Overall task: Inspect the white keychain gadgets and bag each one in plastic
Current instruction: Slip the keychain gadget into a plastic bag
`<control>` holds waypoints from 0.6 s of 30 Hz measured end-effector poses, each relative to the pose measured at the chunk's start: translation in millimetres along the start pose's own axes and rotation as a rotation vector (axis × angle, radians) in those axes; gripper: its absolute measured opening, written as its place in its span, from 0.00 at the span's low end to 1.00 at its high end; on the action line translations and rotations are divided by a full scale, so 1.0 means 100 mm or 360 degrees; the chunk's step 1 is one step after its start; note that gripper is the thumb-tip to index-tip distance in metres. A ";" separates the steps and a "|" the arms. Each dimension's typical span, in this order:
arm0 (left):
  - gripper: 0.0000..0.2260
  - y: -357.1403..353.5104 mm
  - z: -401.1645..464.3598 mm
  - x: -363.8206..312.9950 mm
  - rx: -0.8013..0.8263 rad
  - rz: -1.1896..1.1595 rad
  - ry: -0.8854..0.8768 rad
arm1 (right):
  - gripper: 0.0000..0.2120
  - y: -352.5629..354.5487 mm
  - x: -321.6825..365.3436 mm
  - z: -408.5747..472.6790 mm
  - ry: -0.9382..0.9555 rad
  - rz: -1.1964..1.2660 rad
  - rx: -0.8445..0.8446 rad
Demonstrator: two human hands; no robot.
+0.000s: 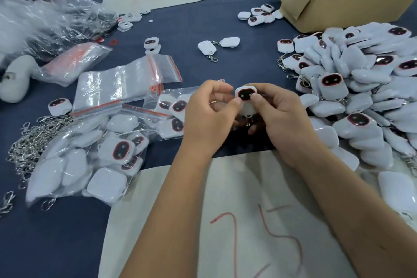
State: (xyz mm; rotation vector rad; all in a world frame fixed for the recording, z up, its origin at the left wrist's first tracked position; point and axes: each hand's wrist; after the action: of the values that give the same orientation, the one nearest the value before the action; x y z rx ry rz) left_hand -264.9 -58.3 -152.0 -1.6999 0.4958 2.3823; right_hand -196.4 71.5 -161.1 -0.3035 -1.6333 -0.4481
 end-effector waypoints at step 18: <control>0.09 0.03 0.04 -0.03 0.0058 -0.0275 0.0359 | 0.12 0.05 0.03 -0.03 -0.0141 0.0401 0.0207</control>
State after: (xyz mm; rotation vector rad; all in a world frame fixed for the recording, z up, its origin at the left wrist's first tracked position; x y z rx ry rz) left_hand -268.6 -59.2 -147.7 -1.9214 0.4031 2.0636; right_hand -192.3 74.1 -157.6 -0.4304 -1.6753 -0.1385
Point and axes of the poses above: each hand's wrist, its own z-axis towards the middle knuckle, its own y-axis out of the back of the hand, x = y × z, and after that the axes turned 11 degrees about -y, right-handed
